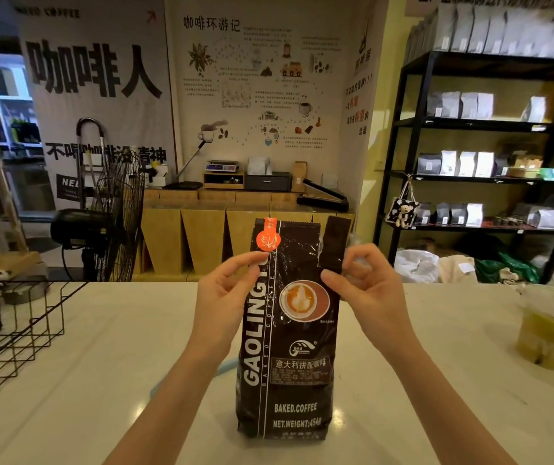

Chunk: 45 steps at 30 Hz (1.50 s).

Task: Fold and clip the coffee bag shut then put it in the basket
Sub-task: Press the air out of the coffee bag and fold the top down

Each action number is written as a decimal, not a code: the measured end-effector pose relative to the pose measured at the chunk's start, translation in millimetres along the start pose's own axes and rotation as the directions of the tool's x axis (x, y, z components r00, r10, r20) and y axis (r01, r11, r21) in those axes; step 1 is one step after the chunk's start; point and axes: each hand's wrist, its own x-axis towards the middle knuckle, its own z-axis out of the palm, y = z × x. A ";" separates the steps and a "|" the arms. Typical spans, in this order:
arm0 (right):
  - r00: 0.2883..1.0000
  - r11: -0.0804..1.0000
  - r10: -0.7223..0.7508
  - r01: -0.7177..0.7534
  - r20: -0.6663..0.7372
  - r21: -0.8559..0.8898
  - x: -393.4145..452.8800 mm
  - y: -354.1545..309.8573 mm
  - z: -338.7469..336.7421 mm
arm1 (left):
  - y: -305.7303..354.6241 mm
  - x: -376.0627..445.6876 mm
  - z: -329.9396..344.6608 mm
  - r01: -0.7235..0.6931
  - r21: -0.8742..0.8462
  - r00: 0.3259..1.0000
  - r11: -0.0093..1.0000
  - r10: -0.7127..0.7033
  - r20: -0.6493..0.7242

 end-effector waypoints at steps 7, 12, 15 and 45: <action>0.960 0.982 0.183 -0.168 0.211 -0.087 9.1 -6.0 -7.6 | 2.7 2.3 -5.1 0.049 0.024 0.991 0.999 -0.051 0.120; 0.944 0.972 0.228 -0.206 0.238 -0.115 13.0 -6.3 -8.1 | 5.9 6.3 -7.5 0.070 0.025 0.988 0.997 -0.073 0.139; 0.928 0.960 0.259 -0.217 0.269 -0.177 12.7 -6.6 -8.6 | 5.5 8.6 -10.5 0.077 0.085 0.982 0.993 -0.090 0.167; 0.936 0.943 0.332 -0.328 0.118 -0.047 3.6 7.2 7.1 | -2.6 2.1 -12.7 0.181 0.069 0.979 0.981 -0.187 0.086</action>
